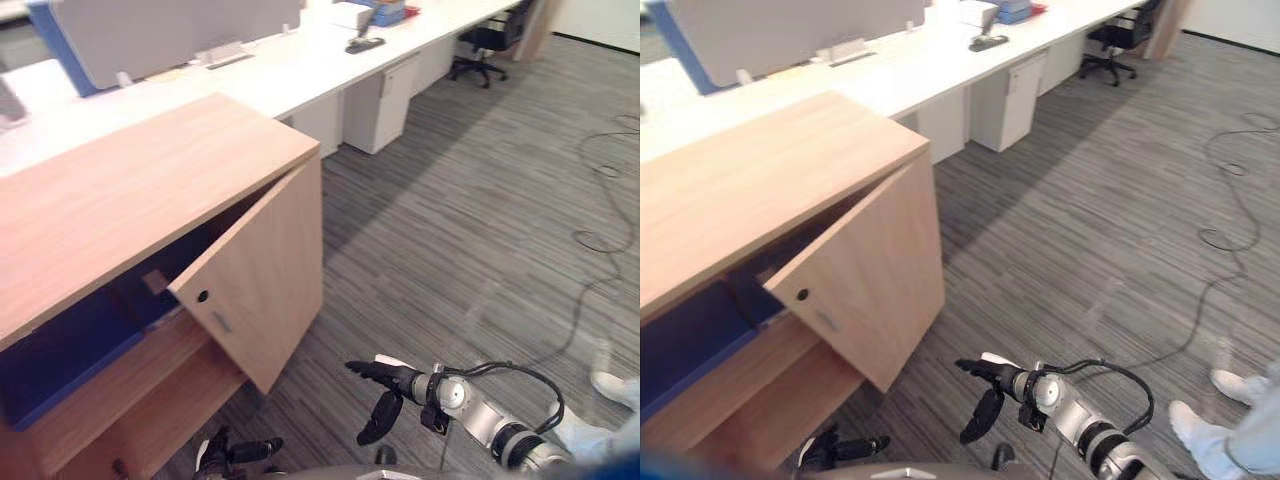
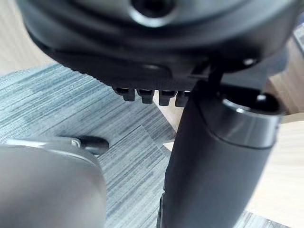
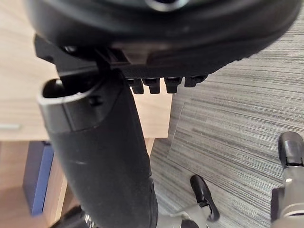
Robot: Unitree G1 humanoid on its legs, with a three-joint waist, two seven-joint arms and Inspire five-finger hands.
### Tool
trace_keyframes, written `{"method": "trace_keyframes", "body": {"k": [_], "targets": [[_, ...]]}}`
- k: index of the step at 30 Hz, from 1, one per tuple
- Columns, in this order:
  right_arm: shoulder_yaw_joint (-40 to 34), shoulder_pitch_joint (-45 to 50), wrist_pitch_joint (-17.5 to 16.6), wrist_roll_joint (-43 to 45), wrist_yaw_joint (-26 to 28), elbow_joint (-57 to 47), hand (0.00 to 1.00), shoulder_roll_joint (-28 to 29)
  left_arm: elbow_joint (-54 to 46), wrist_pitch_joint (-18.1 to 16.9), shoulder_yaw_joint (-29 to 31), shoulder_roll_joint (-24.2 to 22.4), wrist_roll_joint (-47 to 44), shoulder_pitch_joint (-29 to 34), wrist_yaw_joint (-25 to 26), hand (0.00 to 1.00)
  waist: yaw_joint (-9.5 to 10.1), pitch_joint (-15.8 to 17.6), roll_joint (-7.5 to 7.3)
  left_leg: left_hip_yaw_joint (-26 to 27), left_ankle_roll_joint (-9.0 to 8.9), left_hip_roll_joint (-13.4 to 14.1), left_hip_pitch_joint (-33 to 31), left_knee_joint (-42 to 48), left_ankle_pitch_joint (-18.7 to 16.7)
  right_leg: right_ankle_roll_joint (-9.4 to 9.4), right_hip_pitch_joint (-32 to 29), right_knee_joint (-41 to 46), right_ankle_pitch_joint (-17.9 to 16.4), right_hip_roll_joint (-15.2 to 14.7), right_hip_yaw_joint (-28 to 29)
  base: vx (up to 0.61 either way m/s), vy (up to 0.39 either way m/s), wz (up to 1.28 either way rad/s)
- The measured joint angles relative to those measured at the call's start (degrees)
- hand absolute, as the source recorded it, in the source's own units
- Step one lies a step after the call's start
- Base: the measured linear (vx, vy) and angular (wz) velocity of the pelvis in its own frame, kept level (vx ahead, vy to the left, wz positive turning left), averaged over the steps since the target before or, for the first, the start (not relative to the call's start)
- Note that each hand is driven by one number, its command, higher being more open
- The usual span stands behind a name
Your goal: Walk over to the cabinet, pick up the folder, carry it to the office cabinet, place the folder inside the office cabinet, then close the office cabinet door
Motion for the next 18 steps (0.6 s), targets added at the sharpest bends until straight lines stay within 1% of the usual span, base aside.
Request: {"method": "trace_keyframes", "body": {"k": [1,2,3,4,5,6,7,8,9,10,11,12,14,15,16,17,18], "targets": [[-3.43,0.65,0.27,-1.12,-1.81,2.68,1.00,1.87,-0.07,-0.01,-1.27,-0.09,1.20,-0.38,0.23,1.00,-0.08,0.19,0.50,-4.65,0.37,-1.09,-0.37,0.27,-0.13,-0.91,-1.47,6.61,-1.09,-1.79,2.41,-0.01,0.004,1.87],[-7.77,1.19,0.13,-2.86,-3.43,5.31,1.00,4.30,-0.32,-0.07,-3.09,-0.11,1.85,-0.81,0.46,1.00,-0.66,0.44,1.12,-10.91,0.44,-2.06,-2.54,2.17,-0.08,-2.91,-4.65,13.67,-2.28,-2.05,9.24,-0.02,-0.028,2.07],[-9.97,1.29,0.00,-4.13,-4.48,7.22,1.00,5.81,-0.35,-0.05,-4.07,0.12,2.64,-1.17,0.72,1.00,-1.16,0.26,1.25,-14.18,0.36,-2.71,-4.18,3.43,-0.12,-2.69,-6.01,15.56,-4.63,-1.09,14.70,-0.03,-0.109,2.54],[-13.71,1.18,-0.20,-7.75,-7.02,11.22,1.00,8.50,-0.12,0.44,-5.34,0.59,4.79,-2.51,1.47,1.00,-1.55,0.15,0.57,-20.08,-0.07,-4.66,-7.17,5.28,-0.07,-0.08,-5.92,14.44,-7.96,0.96,24.50,-0.02,-0.191,2.58],[-16.86,-0.05,-0.12,-10.63,-8.86,17.19,1.00,11.12,-0.40,0.71,-6.42,1.54,5.71,-3.74,1.67,1.00,-1.05,0.74,-1.49,-24.00,-1.08,-6.94,-8.20,5.75,0.67,1.48,-4.02,10.46,-8.15,0.88,30.08,-0.01,-0.231,2.51],[-17.87,-0.52,0.16,-12.71,-9.76,20.25,1.00,12.27,-0.71,0.75,-6.68,2.07,6.46,-4.05,1.83,1.00,-0.79,1.11,-2.60,-26.01,-1.27,-8.07,-8.54,6.07,0.80,3.69,-2.66,8.89,-9.29,0.22,31.00,-0.01,-0.281,2.14],[-19.56,-1.16,0.97,-17.49,-11.67,24.93,1.00,13.85,-0.92,0.85,-7.33,2.34,8.19,-4.22,2.66,1.00,-0.06,1.01,-2.96,-30.00,-2.27,-8.97,-9.41,6.51,1.02,6.41,0.27,6.10,-12.83,-0.58,28.94,0.00,-0.364,1.79],[-21.25,-1.24,1.77,-20.32,-12.71,27.56,1.00,14.11,-0.87,1.29,-7.49,1.79,9.49,-4.14,2.95,1.00,0.39,1.33,-0.86,-33.75,-3.10,-7.64,-10.13,6.13,1.38,5.41,1.68,5.08,-12.92,0.62,24.63,0.00,-0.355,1.61],[-21.72,-0.82,2.23,-20.81,-13.22,28.39,1.00,14.11,-0.83,1.50,-7.47,1.41,9.92,-4.07,2.86,1.00,0.73,1.35,0.12,-35.21,-3.79,-6.90,-10.28,5.64,1.76,4.92,2.31,4.62,-12.90,1.31,22.85,0.00,-0.339,1.24],[-23.34,0.66,3.21,-20.25,-14.18,29.18,1.00,14.43,-0.91,1.62,-7.33,0.97,9.90,-3.72,3.03,1.00,1.45,1.23,1.20,-37.47,-4.54,-5.71,-10.88,5.49,1.99,3.96,3.22,4.34,-13.25,2.59,20.15,0.00,-0.203,0.82],[-24.50,1.19,3.94,-19.41,-14.74,29.19,1.00,14.67,-1.09,1.62,-7.00,0.91,9.78,-3.21,3.27,1.00,1.79,1.16,1.38,-38.36,-5.07,-4.93,-11.11,5.46,2.02,3.39,3.69,4.22,-13.51,3.66,18.86,0.04,-0.282,0.91],[-25.38,1.74,4.28,-17.06,-15.75,29.12,1.00,15.22,-1.96,1.31,-6.10,0.79,9.21,-2.04,3.63,1.00,1.83,1.17,1.36,-39.27,-5.72,-3.67,-11.07,5.15,2.53,2.61,5.51,3.01,-13.48,5.17,16.55,0.05,-0.216,0.64],[-25.73,2.28,4.25,-15.08,-16.92,28.96,1.00,15.37,-2.08,0.83,-6.09,0.79,8.68,-1.83,3.74,1.00,1.90,1.39,0.83,-39.60,-5.92,-2.95,-11.00,5.11,2.85,2.04,7.06,1.60,-13.21,6.06,14.91,0.05,-0.179,0.57],[-26.31,2.51,4.21,-13.21,-17.92,28.96,1.00,15.63,-2.35,0.46,-6.01,1.42,8.21,-1.80,3.66,1.00,1.88,1.83,-0.04,-38.10,-5.75,-2.85,-11.29,5.01,4.29,1.45,8.72,0.38,-13.11,6.37,12.61,0.03,-0.149,0.64],[-27.49,2.84,4.11,-13.09,-18.18,28.90,1.00,15.79,-2.62,0.44,-6.10,1.68,7.69,-1.93,3.60,1.00,1.79,1.97,-0.58,-36.26,-5.35,-3.11,-11.68,4.86,5.41,1.25,9.06,0.24,-13.19,6.13,11.53,0.03,-0.183,1.04],[-29.92,3.66,3.81,-11.19,-18.84,28.69,1.00,16.07,-3.51,0.40,-6.23,1.96,6.62,-2.37,3.57,1.00,1.60,2.18,-1.63,-31.67,-3.67,-3.91,-12.69,3.88,8.70,1.04,9.80,0.08,-13.24,5.28,8.71,0.00,-0.133,1.25],[-32.56,4.46,3.38,-9.95,-19.10,28.71,1.00,16.04,-4.42,0.01,-6.68,1.82,5.22,-2.72,3.63,1.00,1.34,2.49,-2.34,-24.67,-1.03,-4.00,-13.35,1.46,12.28,0.34,9.93,-0.28,-12.80,3.92,5.22,-0.02,-0.112,1.44]]}}
